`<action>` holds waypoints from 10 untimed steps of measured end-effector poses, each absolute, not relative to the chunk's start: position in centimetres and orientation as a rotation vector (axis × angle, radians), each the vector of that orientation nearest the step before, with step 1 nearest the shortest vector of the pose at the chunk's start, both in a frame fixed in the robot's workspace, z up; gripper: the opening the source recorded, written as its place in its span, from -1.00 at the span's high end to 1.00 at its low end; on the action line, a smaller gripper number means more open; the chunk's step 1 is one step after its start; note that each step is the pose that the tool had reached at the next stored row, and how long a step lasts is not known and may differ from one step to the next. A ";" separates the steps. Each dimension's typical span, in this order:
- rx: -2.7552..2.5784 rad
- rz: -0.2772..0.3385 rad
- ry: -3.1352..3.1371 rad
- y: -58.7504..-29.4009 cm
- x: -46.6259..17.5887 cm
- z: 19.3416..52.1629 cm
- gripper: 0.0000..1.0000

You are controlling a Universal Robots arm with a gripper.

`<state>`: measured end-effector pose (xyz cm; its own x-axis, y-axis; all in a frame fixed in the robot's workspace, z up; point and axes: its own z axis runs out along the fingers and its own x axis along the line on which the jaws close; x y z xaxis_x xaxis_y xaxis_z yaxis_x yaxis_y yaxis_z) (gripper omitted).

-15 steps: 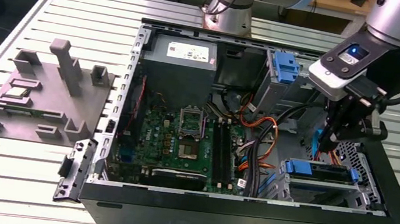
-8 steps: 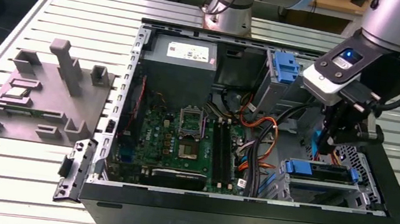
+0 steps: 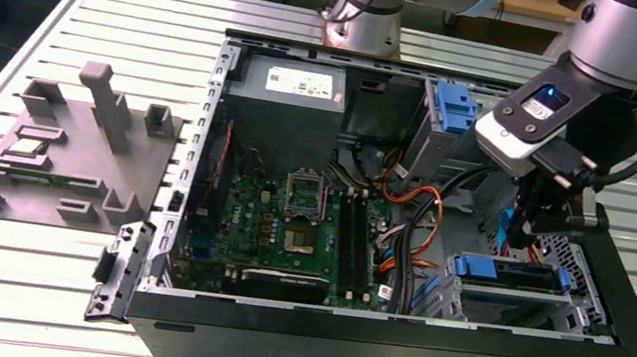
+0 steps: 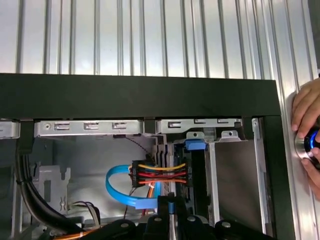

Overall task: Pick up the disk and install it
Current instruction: 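Insert the second disk wire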

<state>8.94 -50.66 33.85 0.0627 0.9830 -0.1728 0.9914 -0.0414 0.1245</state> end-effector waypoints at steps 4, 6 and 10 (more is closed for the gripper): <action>2.134 -0.045 2.022 -51.4 8.9 33.8 0.68; 2.134 -0.044 2.022 -51.8 8.9 33.8 0.68; 2.140 -0.035 2.027 -52.2 8.9 33.7 0.68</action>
